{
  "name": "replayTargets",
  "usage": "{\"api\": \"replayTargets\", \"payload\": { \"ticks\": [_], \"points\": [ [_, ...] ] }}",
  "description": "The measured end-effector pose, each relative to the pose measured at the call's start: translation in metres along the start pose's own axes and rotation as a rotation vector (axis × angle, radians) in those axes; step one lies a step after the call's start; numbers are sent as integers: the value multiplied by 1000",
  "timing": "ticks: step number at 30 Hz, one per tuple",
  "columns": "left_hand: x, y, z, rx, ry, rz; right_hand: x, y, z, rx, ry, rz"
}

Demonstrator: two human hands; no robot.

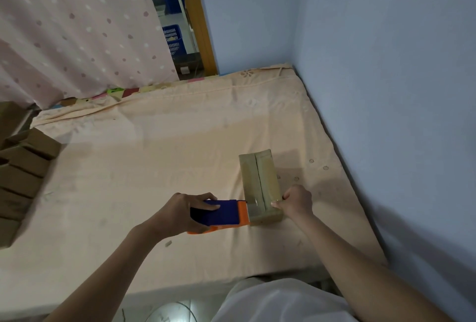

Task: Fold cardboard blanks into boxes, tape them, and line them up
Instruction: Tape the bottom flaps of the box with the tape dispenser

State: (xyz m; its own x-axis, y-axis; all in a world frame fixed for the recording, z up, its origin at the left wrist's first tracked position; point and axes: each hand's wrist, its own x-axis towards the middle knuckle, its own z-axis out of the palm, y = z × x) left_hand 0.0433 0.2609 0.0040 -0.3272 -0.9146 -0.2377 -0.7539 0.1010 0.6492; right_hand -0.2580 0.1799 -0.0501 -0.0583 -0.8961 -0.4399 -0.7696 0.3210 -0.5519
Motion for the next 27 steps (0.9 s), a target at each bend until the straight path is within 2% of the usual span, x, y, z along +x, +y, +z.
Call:
{"api": "replayTargets", "payload": {
  "ticks": [9,12,14,16,17,20,27],
  "points": [
    [9,-1,16,-34,28,21,-2,-1,-4,-45,81,-48],
    [9,-1,16,-33,22,38,-1,-15,-2,-173,146,-339],
    [8,-2,17,-52,26,33,0,-29,0,-244,-44,-532],
    [8,-2,16,-63,16,22,5,-41,6,-345,-273,-617],
    [8,-2,16,-51,5,21,7,-46,9,-412,-332,-649],
    [8,-4,12,-37,-12,7,17,-51,15,-536,-398,-710],
    [3,-4,7,-37,-15,14,32,-52,21,-612,-477,-816]
  ]
}}
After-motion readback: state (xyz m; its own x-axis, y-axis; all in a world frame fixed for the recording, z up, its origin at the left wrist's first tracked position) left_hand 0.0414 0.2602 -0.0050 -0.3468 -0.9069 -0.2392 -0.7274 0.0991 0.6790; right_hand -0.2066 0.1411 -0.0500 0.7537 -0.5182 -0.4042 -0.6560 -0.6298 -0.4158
